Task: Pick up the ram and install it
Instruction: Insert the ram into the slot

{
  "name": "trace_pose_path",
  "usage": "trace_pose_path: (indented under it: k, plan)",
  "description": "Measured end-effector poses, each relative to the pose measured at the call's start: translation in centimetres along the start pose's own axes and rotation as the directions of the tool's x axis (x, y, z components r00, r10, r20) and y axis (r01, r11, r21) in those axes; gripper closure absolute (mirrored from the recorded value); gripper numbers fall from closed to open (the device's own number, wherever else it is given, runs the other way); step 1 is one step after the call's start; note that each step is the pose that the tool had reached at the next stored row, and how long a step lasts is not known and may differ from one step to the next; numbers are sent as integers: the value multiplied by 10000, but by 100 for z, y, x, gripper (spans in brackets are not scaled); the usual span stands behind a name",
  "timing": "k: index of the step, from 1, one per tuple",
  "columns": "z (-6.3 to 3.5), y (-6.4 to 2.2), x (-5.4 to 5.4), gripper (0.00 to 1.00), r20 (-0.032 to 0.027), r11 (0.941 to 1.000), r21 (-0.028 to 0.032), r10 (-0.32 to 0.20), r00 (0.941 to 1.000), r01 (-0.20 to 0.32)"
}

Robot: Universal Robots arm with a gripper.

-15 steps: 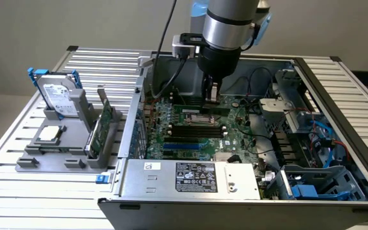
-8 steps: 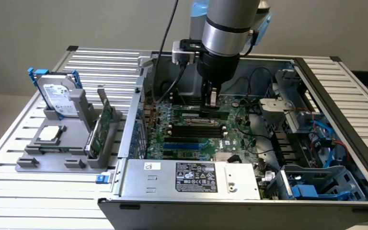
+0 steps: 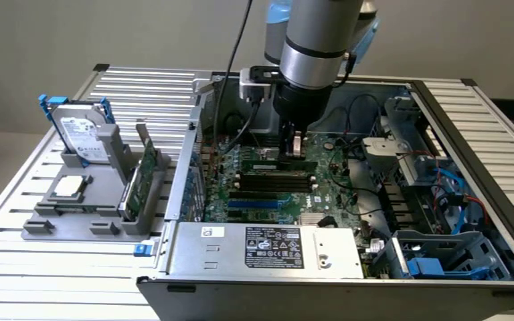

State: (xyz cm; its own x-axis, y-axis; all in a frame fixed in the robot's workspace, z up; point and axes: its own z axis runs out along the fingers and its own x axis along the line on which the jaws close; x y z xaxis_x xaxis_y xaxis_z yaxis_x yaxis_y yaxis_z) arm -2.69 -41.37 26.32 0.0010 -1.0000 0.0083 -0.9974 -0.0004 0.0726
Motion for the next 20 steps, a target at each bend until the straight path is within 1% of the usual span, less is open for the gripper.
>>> trace_pose_path:
  k: [10,14,16,20]
  plan:
    - [186,55,-1,86,-1,10000,5,0,10000,0]
    - [260,50,-3,86,-1,10000,39,-1,10000,1]
    - [283,47,-6,86,0,10000,52,-1,10000,1]
    - [288,39,-17,86,0,10000,55,1,10000,-1]
